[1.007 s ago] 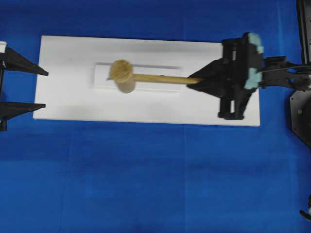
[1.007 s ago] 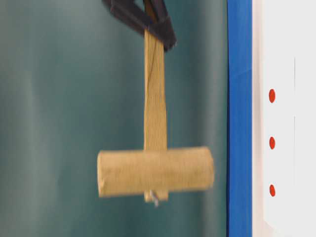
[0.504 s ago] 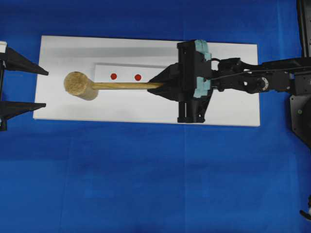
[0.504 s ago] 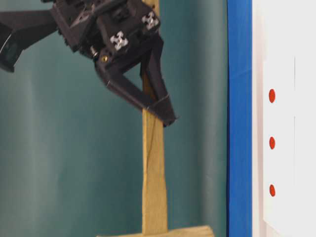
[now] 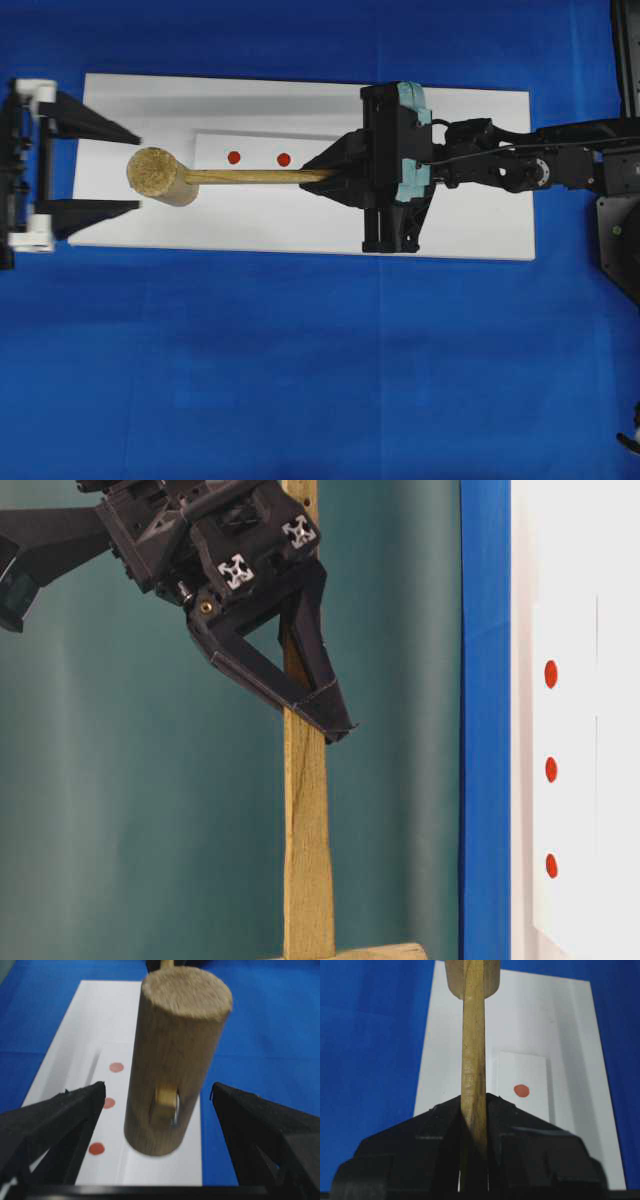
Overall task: Hit the mark with a hammer.
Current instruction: 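Move the mallet left and grasp its head with the left gripper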
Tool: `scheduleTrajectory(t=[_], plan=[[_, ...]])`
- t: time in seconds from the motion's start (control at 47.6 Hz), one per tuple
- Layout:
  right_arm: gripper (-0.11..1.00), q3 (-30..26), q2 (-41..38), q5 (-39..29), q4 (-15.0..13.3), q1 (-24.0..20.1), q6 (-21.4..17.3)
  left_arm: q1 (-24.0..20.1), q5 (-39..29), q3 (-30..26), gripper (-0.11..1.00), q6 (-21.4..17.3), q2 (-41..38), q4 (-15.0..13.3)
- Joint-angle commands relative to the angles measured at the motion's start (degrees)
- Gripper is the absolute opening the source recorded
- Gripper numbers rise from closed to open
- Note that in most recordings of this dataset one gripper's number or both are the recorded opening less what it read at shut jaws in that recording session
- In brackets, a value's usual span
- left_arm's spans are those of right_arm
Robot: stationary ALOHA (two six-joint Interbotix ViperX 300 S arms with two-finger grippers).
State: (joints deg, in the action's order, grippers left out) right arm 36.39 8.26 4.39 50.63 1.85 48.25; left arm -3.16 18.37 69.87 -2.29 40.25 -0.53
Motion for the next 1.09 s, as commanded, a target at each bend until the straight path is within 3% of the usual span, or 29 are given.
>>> scheduleTrajectory(t=[0.0,0.273,0.588,0.651,0.818,1.07], plan=[[0.02,-1.8,0.7,0.5,-0.2,0.0,0.2,0.1,2.7,-3.1,0.91,-0.3,-4.6,-0.1],[0.02,-1.8,0.7,0.5,-0.2,-0.1,0.1,0.3,6.9,-8.5,0.93,-2.6,-14.1,-0.1],[0.02,-1.6,0.7,0.4,-0.2,-0.1,0.1,0.2,5.4,-10.8,0.91,-6.9,-17.0,-0.1],[0.02,-1.6,0.7,0.4,-0.2,-0.1,0.1,0.3,4.3,-10.8,0.84,-6.7,-16.9,-0.1],[0.02,-1.6,0.7,0.4,-0.2,0.0,0.1,0.4,3.1,-10.6,0.41,-6.2,-16.7,0.0],[0.02,-1.5,0.7,0.5,-0.2,-0.1,0.1,0.3,3.2,-10.5,0.43,-5.4,-16.5,-0.1]])
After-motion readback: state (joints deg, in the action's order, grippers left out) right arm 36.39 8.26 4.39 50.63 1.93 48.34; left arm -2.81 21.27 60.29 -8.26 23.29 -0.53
